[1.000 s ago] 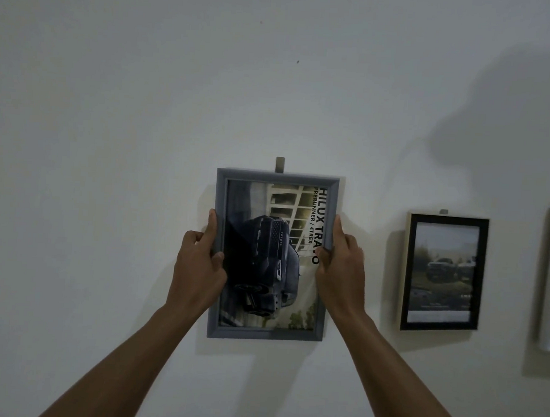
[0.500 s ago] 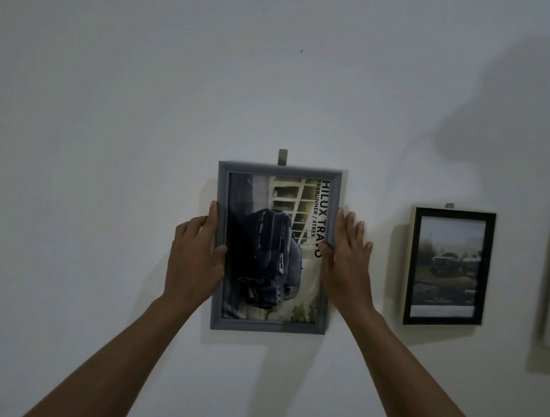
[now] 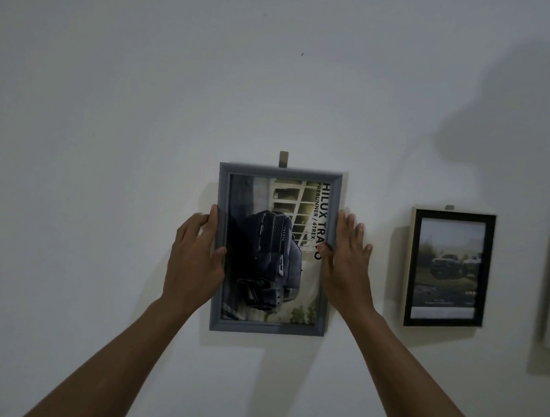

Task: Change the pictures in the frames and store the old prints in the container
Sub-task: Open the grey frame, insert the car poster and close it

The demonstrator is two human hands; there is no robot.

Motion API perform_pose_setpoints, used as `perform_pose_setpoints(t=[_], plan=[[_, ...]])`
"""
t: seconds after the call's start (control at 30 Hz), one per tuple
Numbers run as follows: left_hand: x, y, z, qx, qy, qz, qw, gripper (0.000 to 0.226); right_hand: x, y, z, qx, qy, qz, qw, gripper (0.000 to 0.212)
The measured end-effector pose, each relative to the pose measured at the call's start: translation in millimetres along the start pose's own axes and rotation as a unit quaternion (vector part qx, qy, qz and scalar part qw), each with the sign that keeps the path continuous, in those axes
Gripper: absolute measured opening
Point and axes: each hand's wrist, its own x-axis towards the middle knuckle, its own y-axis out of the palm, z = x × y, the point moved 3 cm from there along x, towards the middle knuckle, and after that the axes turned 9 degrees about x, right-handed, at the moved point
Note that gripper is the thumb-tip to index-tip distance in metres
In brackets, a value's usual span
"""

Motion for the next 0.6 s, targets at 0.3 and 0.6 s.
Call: perform_pose_setpoints(t=[0.3, 0.6], plan=[[-0.9, -1.9, -1.2, -0.009, 0.003, 0.000, 1.000, 0.075, -0.2, -0.2, 4.7, 0.023, 0.007, -0.001, 1.000, 0.065], [-1.4, -1.2, 0.6, -0.011, -0.007, 0.011, 1.000, 0.073, -0.3, -1.9, 6.4, 0.039, 0.015, 0.000, 0.999, 0.065]])
